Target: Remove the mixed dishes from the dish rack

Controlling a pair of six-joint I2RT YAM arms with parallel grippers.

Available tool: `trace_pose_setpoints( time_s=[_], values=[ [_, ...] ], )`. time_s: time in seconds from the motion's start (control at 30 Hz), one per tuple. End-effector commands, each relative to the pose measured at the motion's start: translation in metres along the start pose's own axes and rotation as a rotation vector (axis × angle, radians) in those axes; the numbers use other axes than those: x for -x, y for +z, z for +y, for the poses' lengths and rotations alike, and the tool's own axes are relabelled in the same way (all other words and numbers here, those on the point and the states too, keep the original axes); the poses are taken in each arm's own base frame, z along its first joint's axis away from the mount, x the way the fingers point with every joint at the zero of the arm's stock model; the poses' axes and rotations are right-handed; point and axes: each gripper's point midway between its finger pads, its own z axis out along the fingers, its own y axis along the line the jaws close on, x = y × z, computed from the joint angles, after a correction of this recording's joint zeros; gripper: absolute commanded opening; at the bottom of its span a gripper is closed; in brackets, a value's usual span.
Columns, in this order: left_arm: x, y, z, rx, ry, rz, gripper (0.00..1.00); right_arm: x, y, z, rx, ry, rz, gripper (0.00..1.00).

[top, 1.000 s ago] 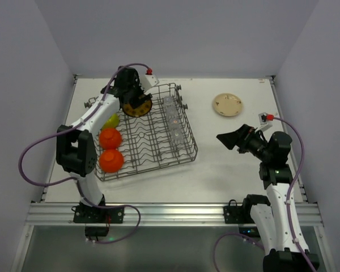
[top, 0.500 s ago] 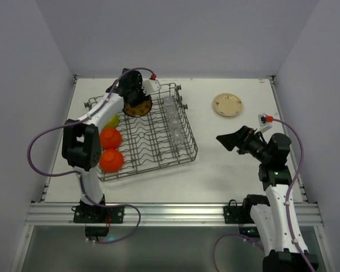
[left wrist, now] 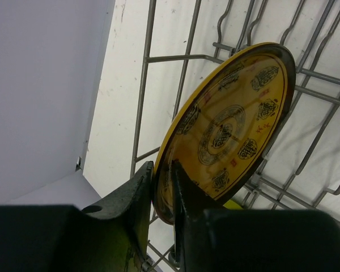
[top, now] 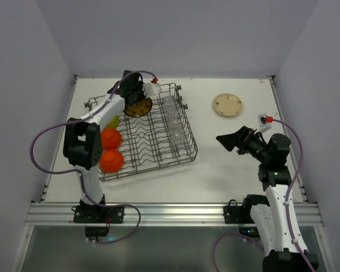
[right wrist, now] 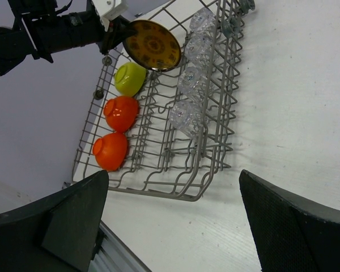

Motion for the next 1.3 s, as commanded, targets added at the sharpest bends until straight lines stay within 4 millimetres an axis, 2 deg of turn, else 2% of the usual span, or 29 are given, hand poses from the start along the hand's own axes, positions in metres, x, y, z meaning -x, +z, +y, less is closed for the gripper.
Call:
trace_pose_setpoints(
  time_s=[0.0,0.03,0.07,0.13,0.17,0.2,0.43,0.63,0.73,0.93,1.17,1.27],
  values=[
    [0.010,-0.012,0.009,0.035,0.060,-0.039,0.21,0.003,-0.002,0.012,0.054,-0.036,-0.009,0.99],
    [0.010,-0.012,0.010,0.039,0.067,-0.042,0.19,0.003,-0.003,0.013,0.057,-0.036,-0.009,0.99],
    [0.008,-0.012,0.007,0.034,0.080,-0.038,0.13,0.003,-0.003,0.014,0.061,-0.037,-0.006,0.99],
    [0.009,-0.013,0.006,0.039,0.089,-0.044,0.09,0.003,-0.003,0.015,0.066,-0.036,-0.005,0.99],
    [0.011,-0.015,0.007,0.045,0.094,-0.049,0.01,0.003,-0.003,0.015,0.067,-0.034,-0.004,0.99],
    [0.010,-0.015,0.006,0.042,0.098,-0.049,0.00,0.003,-0.003,0.015,0.069,-0.034,-0.003,0.99],
    [0.013,-0.023,0.002,0.047,0.153,-0.078,0.00,0.002,-0.004,0.020,0.091,-0.032,0.003,0.99],
    [0.018,-0.036,0.013,0.105,0.181,-0.099,0.00,0.002,-0.004,0.020,0.089,-0.032,0.001,0.99],
    [0.028,-0.046,0.023,0.151,0.178,-0.124,0.00,0.002,-0.004,0.020,0.089,-0.032,0.001,0.99],
    [0.046,-0.080,0.045,0.246,0.114,-0.192,0.00,0.003,-0.004,0.019,0.082,-0.037,-0.003,0.99],
    [0.076,-0.134,0.057,0.311,0.045,-0.299,0.00,0.005,-0.003,0.015,0.062,-0.041,-0.015,0.99],
    [0.099,-0.166,0.064,0.332,-0.085,-0.366,0.00,0.007,-0.002,0.011,0.047,-0.039,-0.021,0.99]
  ],
)
